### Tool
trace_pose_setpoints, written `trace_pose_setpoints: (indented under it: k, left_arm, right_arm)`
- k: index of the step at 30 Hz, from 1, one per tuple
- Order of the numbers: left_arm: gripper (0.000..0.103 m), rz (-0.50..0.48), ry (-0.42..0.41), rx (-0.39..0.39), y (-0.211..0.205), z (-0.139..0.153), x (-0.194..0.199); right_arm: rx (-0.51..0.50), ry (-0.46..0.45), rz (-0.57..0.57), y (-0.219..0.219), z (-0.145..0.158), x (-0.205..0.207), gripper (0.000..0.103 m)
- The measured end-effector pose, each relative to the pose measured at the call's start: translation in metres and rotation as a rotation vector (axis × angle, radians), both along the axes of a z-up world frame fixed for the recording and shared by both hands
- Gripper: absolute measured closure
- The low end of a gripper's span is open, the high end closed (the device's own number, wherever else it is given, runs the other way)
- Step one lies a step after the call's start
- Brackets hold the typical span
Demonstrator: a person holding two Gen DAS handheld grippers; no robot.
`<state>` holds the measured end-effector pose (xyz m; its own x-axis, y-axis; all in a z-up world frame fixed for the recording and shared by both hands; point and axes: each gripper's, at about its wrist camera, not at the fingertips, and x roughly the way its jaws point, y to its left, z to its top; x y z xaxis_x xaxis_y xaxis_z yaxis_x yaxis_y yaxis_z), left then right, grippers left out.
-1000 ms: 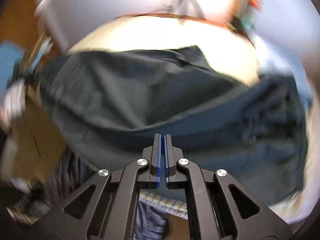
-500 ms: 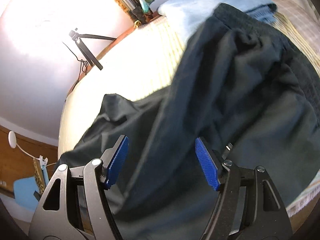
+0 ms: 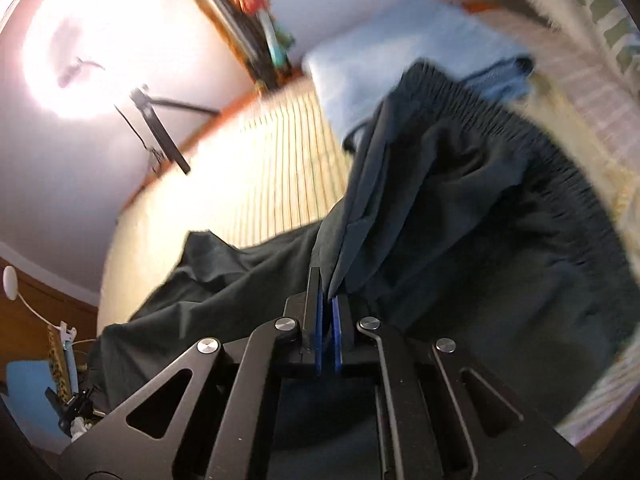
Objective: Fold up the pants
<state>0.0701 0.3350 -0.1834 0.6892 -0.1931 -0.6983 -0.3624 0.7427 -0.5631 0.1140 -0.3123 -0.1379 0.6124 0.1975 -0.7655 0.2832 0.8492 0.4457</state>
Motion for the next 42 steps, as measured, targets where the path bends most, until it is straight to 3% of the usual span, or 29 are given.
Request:
trace_pose_setpoints:
  k: [5, 8, 15, 23, 26, 29, 30, 33, 35, 36, 39, 42]
  left_arm:
    - [0.096, -0.016, -0.030, 0.017, -0.002, 0.014, -0.001]
    - [0.096, -0.016, -0.013, 0.033, -0.001, 0.009, -0.005]
    - [0.096, 0.015, 0.056, 0.035, 0.009, -0.019, -0.016]
    - [0.096, 0.000, 0.077, 0.083, 0.007, -0.019, -0.015]
    - [0.092, -0.005, 0.098, 0.091, 0.008, -0.018, -0.015]
    - [0.073, 0.002, 0.131, 0.152, 0.005, -0.009, -0.018]
    - [0.073, 0.003, 0.132, 0.167, 0.005, -0.007, -0.020]
    - [0.072, 0.032, 0.145, 0.194, 0.010, 0.005, -0.030]
    - [0.072, 0.046, 0.135, 0.214, 0.012, 0.014, -0.039]
    - [0.072, 0.054, 0.128, 0.230, 0.010, 0.020, -0.042]
    - [0.072, 0.046, 0.084, 0.301, -0.006, 0.044, -0.051]
    - [0.072, -0.037, 0.034, 0.327, -0.038, 0.063, -0.048]
  right_arm:
    - [0.005, -0.136, -0.003, -0.006, 0.053, -0.053, 0.099]
    - [-0.030, -0.160, 0.011, 0.001, 0.062, -0.086, 0.099]
    - [-0.054, -0.041, 0.011, 0.013, 0.013, -0.125, 0.099]
    - [-0.026, 0.083, 0.008, 0.005, -0.042, -0.122, 0.099]
    - [-0.013, 0.105, 0.028, 0.005, -0.050, -0.120, 0.099]
    - [0.013, 0.111, 0.055, 0.001, -0.049, -0.121, 0.099]
    - [0.029, 0.117, 0.061, 0.000, -0.049, -0.121, 0.099]
    - [0.049, 0.123, 0.080, -0.004, -0.048, -0.127, 0.088]
    - [0.052, 0.113, 0.086, -0.009, -0.043, -0.134, 0.071]
    - [0.053, 0.099, 0.082, -0.014, -0.038, -0.141, 0.068]
    - [0.081, 0.047, 0.054, -0.032, -0.024, -0.154, 0.061]
    - [0.080, 0.006, -0.045, -0.064, -0.010, -0.167, 0.058]
